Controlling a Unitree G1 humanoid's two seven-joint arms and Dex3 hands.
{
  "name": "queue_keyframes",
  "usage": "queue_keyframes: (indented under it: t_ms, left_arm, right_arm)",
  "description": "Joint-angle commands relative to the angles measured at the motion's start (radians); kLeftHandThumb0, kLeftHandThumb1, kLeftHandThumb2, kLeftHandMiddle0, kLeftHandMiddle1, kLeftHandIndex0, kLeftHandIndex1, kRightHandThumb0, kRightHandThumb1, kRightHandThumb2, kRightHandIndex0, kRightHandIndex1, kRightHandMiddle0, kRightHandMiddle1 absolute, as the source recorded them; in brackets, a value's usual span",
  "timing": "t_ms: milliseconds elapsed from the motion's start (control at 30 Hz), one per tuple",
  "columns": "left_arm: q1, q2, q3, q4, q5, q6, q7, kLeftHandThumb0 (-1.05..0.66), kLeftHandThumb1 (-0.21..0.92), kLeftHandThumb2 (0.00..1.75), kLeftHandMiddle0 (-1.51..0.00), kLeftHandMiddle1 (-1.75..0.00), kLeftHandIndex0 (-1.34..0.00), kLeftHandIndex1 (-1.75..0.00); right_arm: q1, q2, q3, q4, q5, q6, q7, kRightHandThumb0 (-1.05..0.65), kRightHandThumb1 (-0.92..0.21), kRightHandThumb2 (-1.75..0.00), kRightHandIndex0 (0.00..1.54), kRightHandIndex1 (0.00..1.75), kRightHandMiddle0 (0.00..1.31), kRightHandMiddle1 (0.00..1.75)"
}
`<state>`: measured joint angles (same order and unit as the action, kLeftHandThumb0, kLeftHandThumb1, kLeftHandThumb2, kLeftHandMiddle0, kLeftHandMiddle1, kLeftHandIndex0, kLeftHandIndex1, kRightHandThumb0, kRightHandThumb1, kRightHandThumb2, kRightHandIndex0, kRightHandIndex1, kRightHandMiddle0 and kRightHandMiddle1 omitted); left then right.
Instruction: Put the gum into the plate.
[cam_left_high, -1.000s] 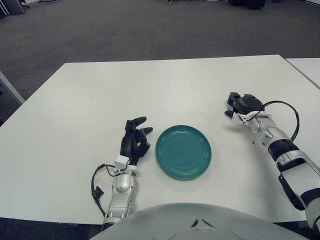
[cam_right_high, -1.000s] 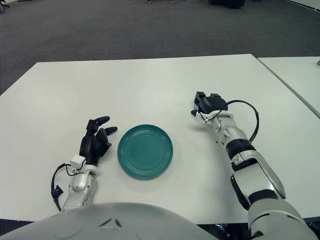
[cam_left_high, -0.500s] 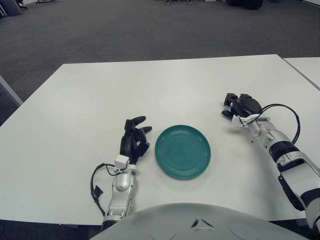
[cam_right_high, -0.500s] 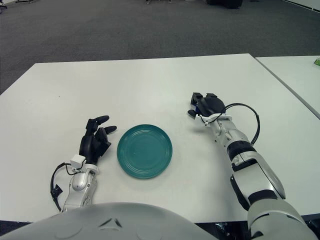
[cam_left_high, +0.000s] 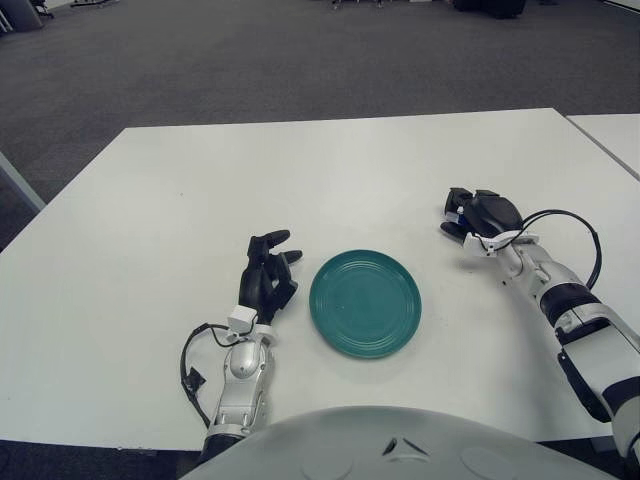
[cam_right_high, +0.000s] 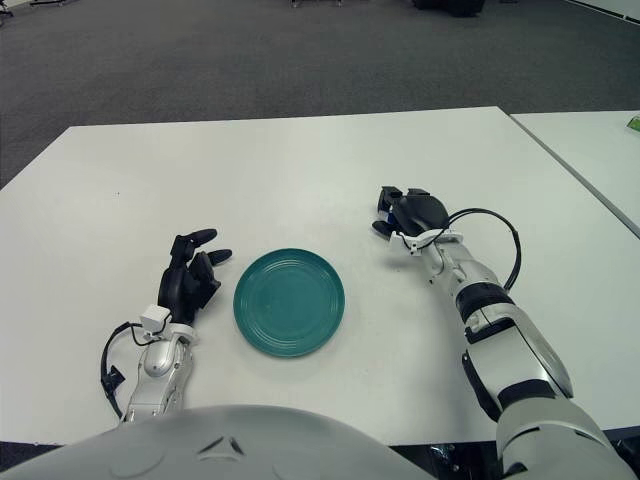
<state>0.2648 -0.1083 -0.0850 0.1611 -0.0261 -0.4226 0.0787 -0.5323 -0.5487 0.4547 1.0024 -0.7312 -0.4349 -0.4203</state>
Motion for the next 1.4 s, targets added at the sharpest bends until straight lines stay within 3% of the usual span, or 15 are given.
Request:
queue_keyframes:
  t_ms: [0,67,267,467,600,1033,1367]
  left_arm:
    - [0.002,-0.002,0.01,0.033,0.003,0.032,-0.003,-0.83,0.92,0.86,-0.38,-1.16,-0.11,-1.39]
    - [0.002,0.0,0.01,0.031,0.004,0.034,-0.005,-0.83,0.92,0.86,-0.38,-1.15,-0.12,-1.39]
    - [0.007,-0.002,0.007,0.019,0.019,0.038,0.002,-0.81,0.92,0.86,-0.38,-1.15,-0.12,-1.38]
    - [0.013,-0.007,0.002,0.008,0.018,0.049,-0.005,-0.8,0.92,0.87,-0.38,-1.16,-0.12,-1.37]
    - [0.02,-0.01,-0.003,-0.003,0.003,0.076,-0.016,-0.79,0.92,0.89,-0.4,-1.14,-0.15,-1.34]
    - [0.03,-0.019,-0.011,-0.027,0.005,0.076,-0.01,-0.79,0.92,0.89,-0.42,-1.13,-0.16,-1.35]
    - [0.029,-0.024,-0.017,-0.027,0.015,0.079,0.001,-0.78,0.92,0.9,-0.42,-1.13,-0.13,-1.36]
  right_arm:
    - [0.032,-0.005,0.007,-0.013,0.001,-0.016,0.016,-0.49,-0.92,-0.7,1.15,1.75,0.93,1.75]
    - [0.029,-0.024,0.003,-0.054,-0.002,-0.019,0.019,-0.49,-0.92,-0.7,1.15,1.75,0.94,1.75]
    - [0.01,-0.103,-0.053,-0.304,0.021,0.007,0.152,-0.48,-0.92,-0.68,1.16,1.75,0.94,1.75]
    - [0.041,-0.159,-0.111,-0.508,0.017,0.047,0.25,-0.48,-0.91,-0.67,1.17,1.75,0.95,1.75]
    - [0.085,-0.189,-0.159,-0.716,0.005,0.107,0.328,-0.48,-0.89,-0.67,1.21,1.75,0.99,1.75]
    - [0.119,-0.203,-0.222,-1.016,-0.026,0.17,0.464,-0.47,-0.87,-0.72,1.2,1.75,0.95,1.75]
    - [0.155,-0.167,-0.242,-1.171,-0.047,0.201,0.534,-0.46,-0.88,-0.76,1.17,1.75,0.92,1.75]
